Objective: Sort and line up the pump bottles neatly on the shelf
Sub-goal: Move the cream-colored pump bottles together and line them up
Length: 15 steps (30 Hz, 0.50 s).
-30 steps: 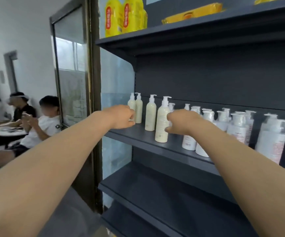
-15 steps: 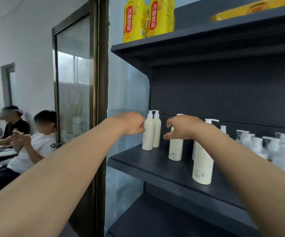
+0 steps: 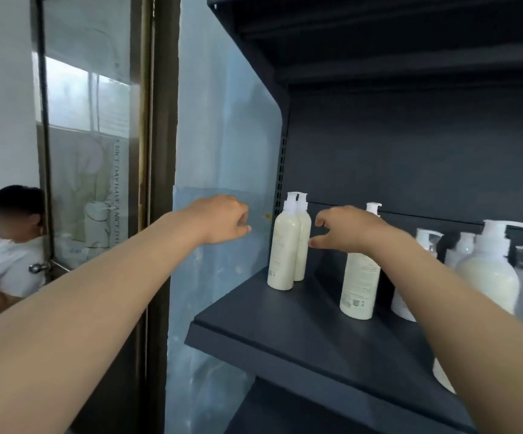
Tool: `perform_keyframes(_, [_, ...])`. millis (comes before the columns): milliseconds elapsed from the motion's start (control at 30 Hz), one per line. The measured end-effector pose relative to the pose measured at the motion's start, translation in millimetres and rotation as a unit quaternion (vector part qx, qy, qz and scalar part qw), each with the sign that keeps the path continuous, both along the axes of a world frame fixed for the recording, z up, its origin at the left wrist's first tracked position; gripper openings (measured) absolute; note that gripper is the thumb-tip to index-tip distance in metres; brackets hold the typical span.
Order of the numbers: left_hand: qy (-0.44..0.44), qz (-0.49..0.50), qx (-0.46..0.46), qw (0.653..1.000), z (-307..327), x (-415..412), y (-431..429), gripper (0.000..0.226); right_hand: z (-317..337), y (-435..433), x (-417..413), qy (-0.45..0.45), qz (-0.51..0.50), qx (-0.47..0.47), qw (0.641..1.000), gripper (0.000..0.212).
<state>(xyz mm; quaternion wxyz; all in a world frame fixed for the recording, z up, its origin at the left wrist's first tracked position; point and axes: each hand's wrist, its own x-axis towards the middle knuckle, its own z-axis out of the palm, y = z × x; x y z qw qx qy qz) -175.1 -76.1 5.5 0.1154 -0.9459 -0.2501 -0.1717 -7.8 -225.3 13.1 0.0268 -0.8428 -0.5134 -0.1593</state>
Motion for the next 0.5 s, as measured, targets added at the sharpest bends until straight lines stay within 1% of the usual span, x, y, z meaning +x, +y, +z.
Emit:
perform_keyframes(133, [-0.024, -0.010, -0.003, 1.000, 11, 29, 61, 0.037, 13, 39, 29, -0.046, -0.038, 0.033, 0.998, 0.039])
perform_keyframes(200, [-0.036, -0.021, -0.017, 0.999, 19, 46, 86, 0.036, 22, 55, 44, -0.037, -0.049, 0.064, 0.996, 0.039])
perform_keyframes(333, [-0.061, -0.072, -0.009, 0.996, 24, 80, 126, 0.038, 29, 82, 64, -0.022, -0.076, 0.092, 0.993, 0.050])
perform_keyframes(433, [-0.079, -0.112, -0.021, 0.990, 20, 101, 148, 0.037, 28, 92, 65, -0.011, -0.082, 0.100, 0.991, 0.059])
perform_keyframes(500, [-0.094, -0.133, -0.034, 0.986, 17, 119, 162, 0.035, 24, 98, 66, 0.004, -0.084, 0.106, 0.991, 0.061])
